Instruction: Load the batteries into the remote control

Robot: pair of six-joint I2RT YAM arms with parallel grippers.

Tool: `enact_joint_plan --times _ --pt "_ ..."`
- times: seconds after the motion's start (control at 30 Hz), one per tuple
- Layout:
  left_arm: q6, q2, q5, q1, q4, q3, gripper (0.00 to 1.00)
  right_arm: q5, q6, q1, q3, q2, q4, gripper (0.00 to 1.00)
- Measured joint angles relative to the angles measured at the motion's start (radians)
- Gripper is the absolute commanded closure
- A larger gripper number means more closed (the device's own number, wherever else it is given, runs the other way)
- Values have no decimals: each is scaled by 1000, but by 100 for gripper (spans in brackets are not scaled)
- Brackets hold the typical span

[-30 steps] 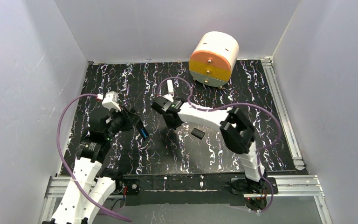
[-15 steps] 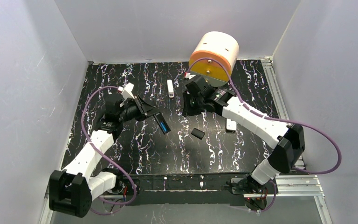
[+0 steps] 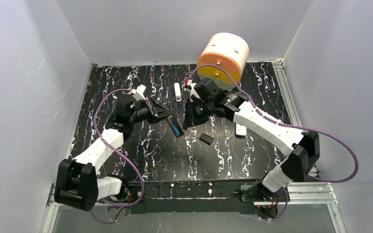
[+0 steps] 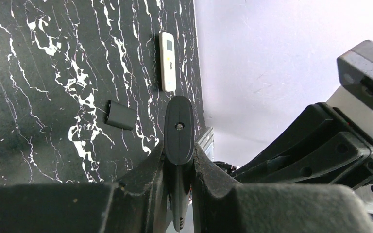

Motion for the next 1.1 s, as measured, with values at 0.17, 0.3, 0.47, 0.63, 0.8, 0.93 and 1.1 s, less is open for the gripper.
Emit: enact_joint_plan --times 0.17,0.3,0.47,0.63,0.8,0.93,1.1 --pt "-11 0 14 0 13 0 100 -31 -11 20 0 26 0 87" --pt "-14 0 22 0 17 0 100 -31 -16 34 0 49 -1 86" --pt "-15 0 28 0 17 0 100 -24 -19 38 0 64 -2 86" --pt "-15 0 29 0 17 0 100 -15 -20 43 0 73 -2 85" --pt "-14 0 31 0 16 0 100 -4 -22 48 0 77 -3 83" --pt "-14 0 34 0 16 0 100 10 -23 54 2 80 -6 80" --pt "-10 0 35 0 13 0 100 27 -27 64 11 93 -24 75"
